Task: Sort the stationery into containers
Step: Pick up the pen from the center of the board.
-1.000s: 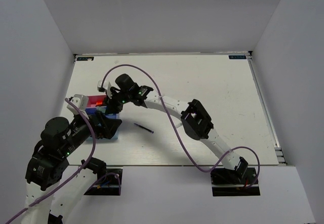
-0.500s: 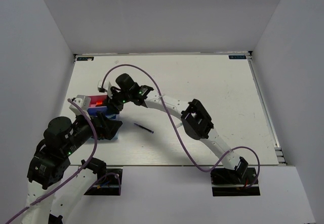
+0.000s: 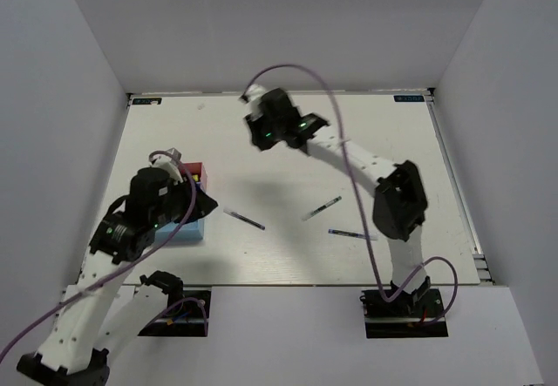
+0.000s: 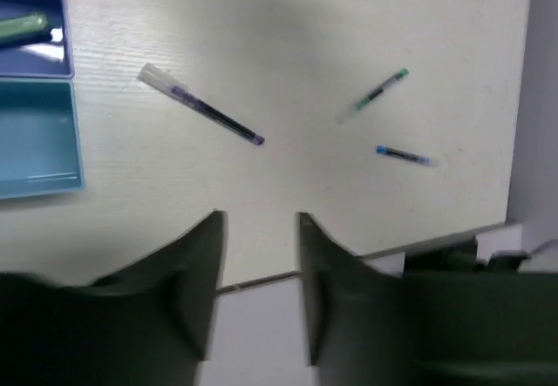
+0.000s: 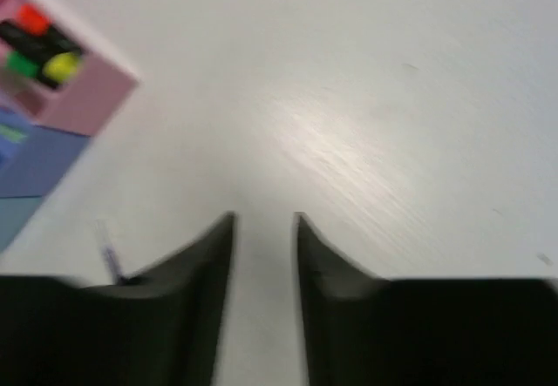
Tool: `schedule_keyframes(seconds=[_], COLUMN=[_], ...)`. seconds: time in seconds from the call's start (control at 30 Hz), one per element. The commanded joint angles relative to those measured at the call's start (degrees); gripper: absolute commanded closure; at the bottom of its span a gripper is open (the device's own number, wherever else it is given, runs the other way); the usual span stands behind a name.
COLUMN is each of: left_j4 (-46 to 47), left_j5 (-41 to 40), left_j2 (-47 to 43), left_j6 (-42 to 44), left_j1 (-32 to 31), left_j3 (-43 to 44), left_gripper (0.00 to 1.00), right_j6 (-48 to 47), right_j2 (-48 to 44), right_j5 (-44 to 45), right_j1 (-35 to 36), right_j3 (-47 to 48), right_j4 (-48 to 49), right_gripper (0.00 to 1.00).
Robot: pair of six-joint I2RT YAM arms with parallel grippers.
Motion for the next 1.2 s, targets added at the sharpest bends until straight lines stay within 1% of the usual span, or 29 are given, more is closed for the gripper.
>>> schedule_keyframes(seconds=[0.0, 0.03, 0.07, 0.1, 0.13, 0.17, 0.2, 0.23, 0.27, 0.3, 0.33, 0.37, 0.4, 0.43, 0.47, 0.5, 0.57, 0.67, 0.77, 0.93, 1.0, 1.17], left_j4=[7.4, 9.3, 11.0, 13.1, 14.1, 14.6, 15.4, 14.7, 14.6, 13.7, 10.8, 9.6, 8.5, 7.8, 4.4, 2.7, -0.7, -2.5, -6.3, -7.9, -9.7, -10.6], left_j5=[-7.8, -8.3, -9.3, -9.6, -11.7, -13.0, -14.2, -18.5, -19.8, -21.1, -24.9, -26.2, -27.4, -29.2, -30.6, -31.9, -32.9, -33.1, -32.0, -31.0, -31.2, -31.2], left_j2=[2.9, 4.8, 5.9, 7.4, 12.7, 14.4, 18.0, 21.7, 23.3, 27.4, 31.1, 34.7, 36.8, 38.5, 43.3, 45.1, 48.7, 50.8, 53.7, 57.2, 59.5, 62.6], left_j6=[-13.3, -15.4, -17.1, -21.9, -23.3, -24.3, -26.3, -28.3, -29.0, -29.6, -30.6, -31.4, -32.1, -32.6, -34.5, -35.7, -39.9, -44.3, -48.6, -51.3, -52.0, -53.3], left_j1=[-0.3, -0.3, -0.2, -0.5, -0.6, -2.6, -3.3, -4.1, -7.0, -7.9, -8.7, -10.7, -12.2, -13.4, -13.8, -14.6, -15.0, -14.5, -14.3, -13.8, -13.8, -15.1], left_j3=[-4.9, -7.8, -8.9, -9.6, -9.6, -9.3, -7.3, -6.2, -4.9, -0.3, 1.3, 4.6, 6.2, 10.6, 12.0, 14.3, 15.3, 14.8, 15.1, 15.0, 16.9, 18.3], left_gripper=[0.42, 0.41, 0.39, 0.39, 0.39, 0.39, 0.41, 0.42, 0.42, 0.45, 0.47, 0.49, 0.53, 0.54, 0.54, 0.57, 0.57, 0.58, 0.59, 0.59, 0.59, 0.59], right_j6=[7.0, 6.6, 6.2, 4.9, 5.0, 5.0, 4.6, 4.5, 4.5, 4.9, 5.2, 5.3, 5.6, 5.9, 6.2, 6.6, 7.1, 8.1, 8.8, 10.3, 10.8, 11.4], right_j2=[-8.5, -10.1, -14.6, -19.0, -22.9, -24.6, -29.3, -30.7, -32.1, -33.5, -37.0, -38.3, -40.1, -40.8, -42.1, -43.0, -44.3, -46.5, -48.1, -50.4, -52.0, -53.6], right_j5=[-1.4, -3.7, -4.7, -6.3, -6.8, -7.0, -7.6, -7.9, -7.9, -8.1, -7.8, -7.9, -7.9, -7.6, -7.3, -7.2, -6.8, -7.9, -9.1, -11.3, -12.3, -14.0], right_j1=[-12.0, -12.1, -14.0, -15.2, -15.6, -16.0, -16.4, -16.5, -16.9, -17.0, -17.1, -17.5, -17.7, -17.9, -18.4, -18.9, -19.6, -21.4, -22.9, -25.4, -26.4, -28.5], right_j3=[-10.9, -16.8, -19.8, -22.5, -29.0, -30.8, -32.3, -35.1, -37.5, -40.1, -41.2, -44.7, -45.8, -46.8, -47.6, -49.4, -50.2, -52.5, -54.4, -55.1, -55.6, -55.9], right_j4=[-7.3, -7.2, -5.5, -4.8, -3.7, -3.6, -3.6, -4.0, -4.2, -4.3, -3.5, -3.0, -2.6, -1.6, -1.0, -0.7, -1.0, -0.2, 0.9, 0.8, 1.2, 1.1], right_gripper=[0.54, 0.54, 0.41, 0.4, 0.39, 0.42, 0.43, 0.43, 0.43, 0.43, 0.43, 0.43, 0.43, 0.43, 0.43, 0.43, 0.43, 0.43, 0.43, 0.43, 0.43, 0.42])
